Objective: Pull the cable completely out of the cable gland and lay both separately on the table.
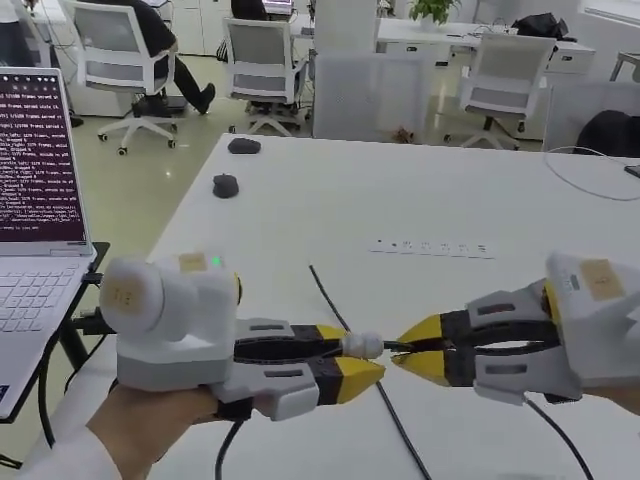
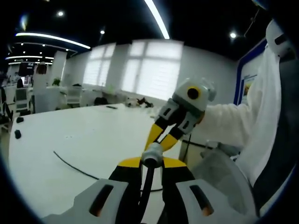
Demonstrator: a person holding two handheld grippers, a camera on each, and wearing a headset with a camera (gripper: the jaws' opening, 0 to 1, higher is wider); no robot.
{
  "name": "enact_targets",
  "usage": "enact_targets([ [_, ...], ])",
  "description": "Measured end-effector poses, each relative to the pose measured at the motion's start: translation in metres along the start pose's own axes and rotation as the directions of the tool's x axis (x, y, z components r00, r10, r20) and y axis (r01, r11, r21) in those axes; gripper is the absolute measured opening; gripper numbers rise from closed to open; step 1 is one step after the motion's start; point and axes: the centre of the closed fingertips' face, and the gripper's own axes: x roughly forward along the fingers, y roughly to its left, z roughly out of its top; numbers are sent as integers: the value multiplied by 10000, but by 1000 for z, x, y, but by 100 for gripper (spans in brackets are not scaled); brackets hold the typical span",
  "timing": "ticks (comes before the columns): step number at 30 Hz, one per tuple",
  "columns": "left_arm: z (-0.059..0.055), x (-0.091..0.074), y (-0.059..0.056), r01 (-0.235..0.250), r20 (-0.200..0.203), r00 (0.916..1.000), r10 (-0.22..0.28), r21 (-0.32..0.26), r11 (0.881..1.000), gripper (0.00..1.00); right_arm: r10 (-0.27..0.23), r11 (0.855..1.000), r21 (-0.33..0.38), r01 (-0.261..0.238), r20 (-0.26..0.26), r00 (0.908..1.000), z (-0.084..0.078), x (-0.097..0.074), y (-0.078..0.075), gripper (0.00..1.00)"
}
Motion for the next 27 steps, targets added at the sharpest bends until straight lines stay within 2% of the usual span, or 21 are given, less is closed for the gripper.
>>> enact_targets([
  [15,2,-10,3,-222,89,9997,222,-16,9998,15,-471,9967,644,497,-409,9981,-29,-15,-3,3],
  [27,3,-16,6,-389,221,9990,391,-92,9992,15,-701,9922,980,764,-661,9953,-43,-20,-4,3],
])
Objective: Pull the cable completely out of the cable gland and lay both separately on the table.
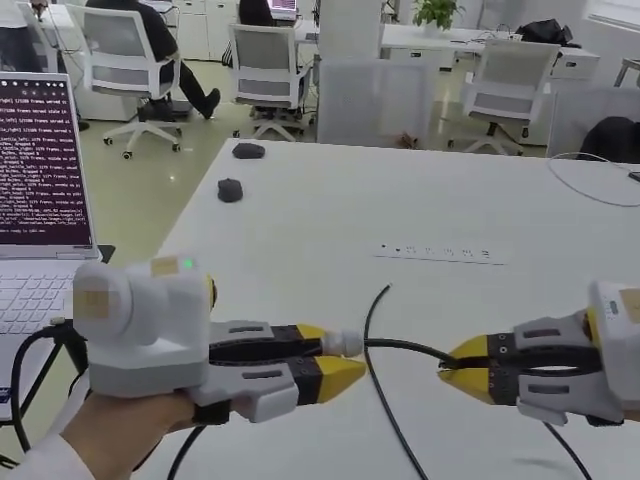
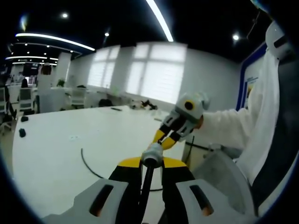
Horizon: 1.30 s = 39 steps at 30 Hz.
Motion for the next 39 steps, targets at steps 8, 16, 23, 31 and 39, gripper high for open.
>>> enact_targets([
  [8,1,0,-3,-3,21,10000,3,5,10000,15,55,9987,513,-51,-64,10000,-3,2,1,4],
  [16,-6,5,-11,217,-303,9993,-209,274,9994,15,222,9993,293,-237,515,9984,24,7,7,19],
  [23,-10,10,-16,409,-288,9988,-404,170,9990,15,990,9934,-669,-934,857,9914,53,23,25,18],
  [31,-10,6,-15,395,-239,9989,-392,144,9991,15,1168,9901,-887,-1086,930,9888,59,29,26,6],
  [39,-9,5,-13,351,-142,9993,-350,52,9994,15,1199,9898,-889,-1113,969,9881,58,31,26,4],
])
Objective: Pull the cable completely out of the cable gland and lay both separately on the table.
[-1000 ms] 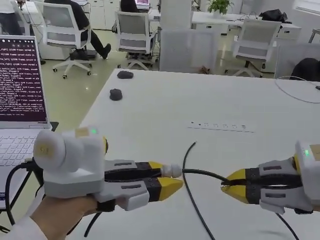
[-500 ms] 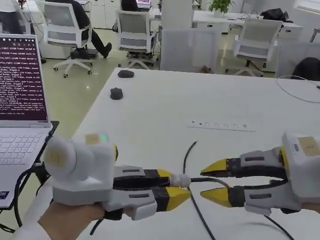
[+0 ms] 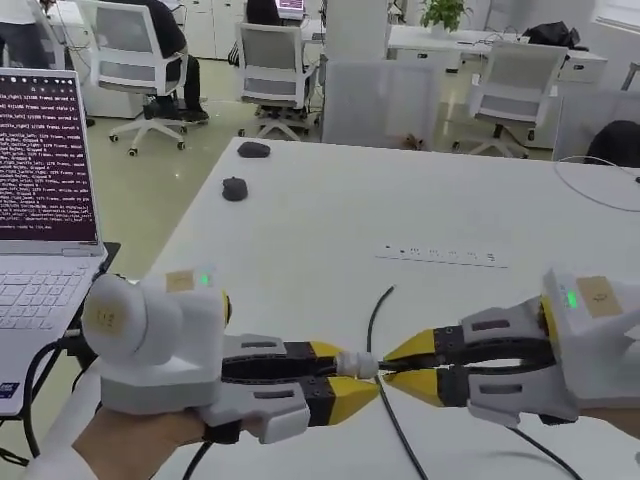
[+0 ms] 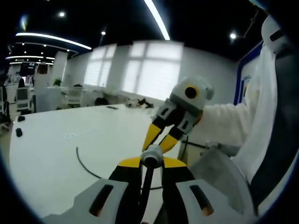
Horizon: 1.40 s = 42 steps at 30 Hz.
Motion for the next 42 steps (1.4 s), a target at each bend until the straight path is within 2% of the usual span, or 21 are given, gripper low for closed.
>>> enact_targets([
  [6,1,-1,1,6,80,10000,-5,-78,10000,15,12,10000,33,-11,-18,10000,-3,-1,-1,4],
  [10,5,-6,6,-94,319,9994,102,-245,9997,15,-130,9998,160,132,-100,9999,-9,-5,-5,4],
  [24,6,-16,11,-402,266,9988,408,-232,9989,16,-572,9949,800,613,-522,9970,-37,-18,-10,4],
  [38,4,-13,7,-245,126,9996,245,-46,9997,16,-608,9893,1294,680,-593,9964,-44,-19,-8,5],
  [42,3,-13,5,-103,59,9999,102,70,9999,16,-535,9904,1240,607,-609,9967,-38,-17,-6,8],
])
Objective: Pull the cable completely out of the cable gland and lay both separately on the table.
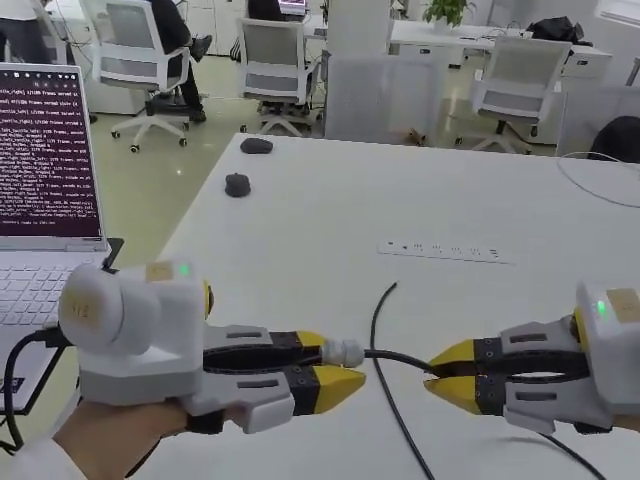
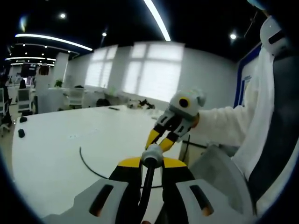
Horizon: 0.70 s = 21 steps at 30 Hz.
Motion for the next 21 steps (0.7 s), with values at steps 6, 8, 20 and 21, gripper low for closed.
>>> enact_targets([
  [6,-3,3,-2,83,-16,10000,-83,-16,10000,16,345,9983,-486,-326,381,9987,24,7,10,16],
  [8,-4,4,-3,135,-30,9999,-135,-4,9999,16,514,9962,-732,-480,454,9976,31,10,14,16],
  [20,-6,3,-5,229,29,9997,-228,-103,9997,16,898,9910,-1041,-843,492,9947,39,18,18,4],
  [21,-6,3,-5,230,27,9997,-230,-95,9997,16,913,9907,-1058,-859,471,9947,39,18,19,4],
])
